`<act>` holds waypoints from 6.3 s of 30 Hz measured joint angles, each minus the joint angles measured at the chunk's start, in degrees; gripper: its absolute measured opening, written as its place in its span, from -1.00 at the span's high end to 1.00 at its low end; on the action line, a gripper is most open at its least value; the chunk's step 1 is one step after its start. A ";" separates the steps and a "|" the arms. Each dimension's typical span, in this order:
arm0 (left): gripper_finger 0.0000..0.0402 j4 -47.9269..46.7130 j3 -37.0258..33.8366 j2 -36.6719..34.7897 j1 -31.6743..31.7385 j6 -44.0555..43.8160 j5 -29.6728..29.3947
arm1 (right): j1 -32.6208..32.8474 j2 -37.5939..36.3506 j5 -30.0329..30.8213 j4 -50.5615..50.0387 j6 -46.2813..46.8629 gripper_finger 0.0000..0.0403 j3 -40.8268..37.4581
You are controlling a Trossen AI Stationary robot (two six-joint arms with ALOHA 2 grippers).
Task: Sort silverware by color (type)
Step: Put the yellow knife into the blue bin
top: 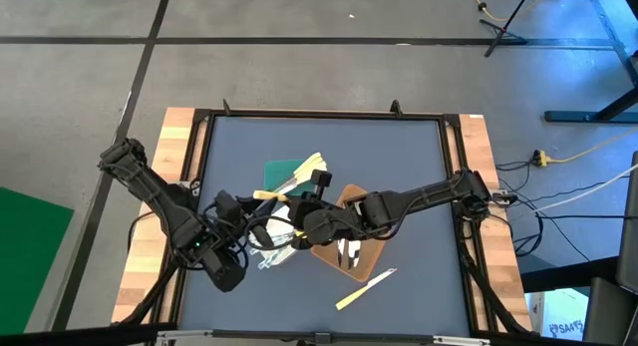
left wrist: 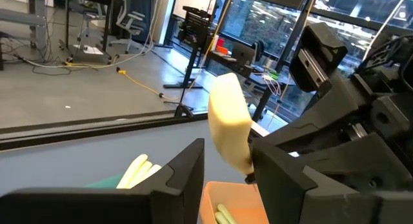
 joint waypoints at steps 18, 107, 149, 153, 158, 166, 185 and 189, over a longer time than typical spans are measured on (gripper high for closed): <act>0.43 2.22 0.00 -0.02 3.91 3.03 3.20 | -0.02 0.11 -0.02 -0.09 0.00 0.94 -0.04; 0.77 -8.44 13.90 5.28 49.84 71.01 74.01 | 22.93 -17.88 -5.05 -49.34 47.43 0.45 -26.12; 0.76 -3.56 13.86 24.96 56.78 76.80 76.50 | 22.91 -17.84 -11.60 -25.86 45.24 0.45 -41.48; 0.65 -3.53 13.86 25.12 56.78 76.77 76.52 | 22.91 -17.81 -11.58 -25.86 45.26 0.45 -41.48; 0.50 -2.78 13.86 25.16 56.78 76.77 76.54 | 22.91 -17.81 -11.60 -25.88 45.27 0.45 -41.48; 0.39 -0.95 13.86 25.16 56.78 76.67 76.56 | 22.91 -17.81 -11.99 -25.89 44.30 0.45 -41.48; 0.38 -3.10 13.86 16.10 55.80 75.74 76.96 | 22.91 -17.81 -19.17 -21.88 35.91 0.45 -41.48; 0.38 -3.47 13.86 11.62 52.41 71.66 77.50 | 22.91 -17.81 -21.79 -16.57 32.42 0.45 -41.48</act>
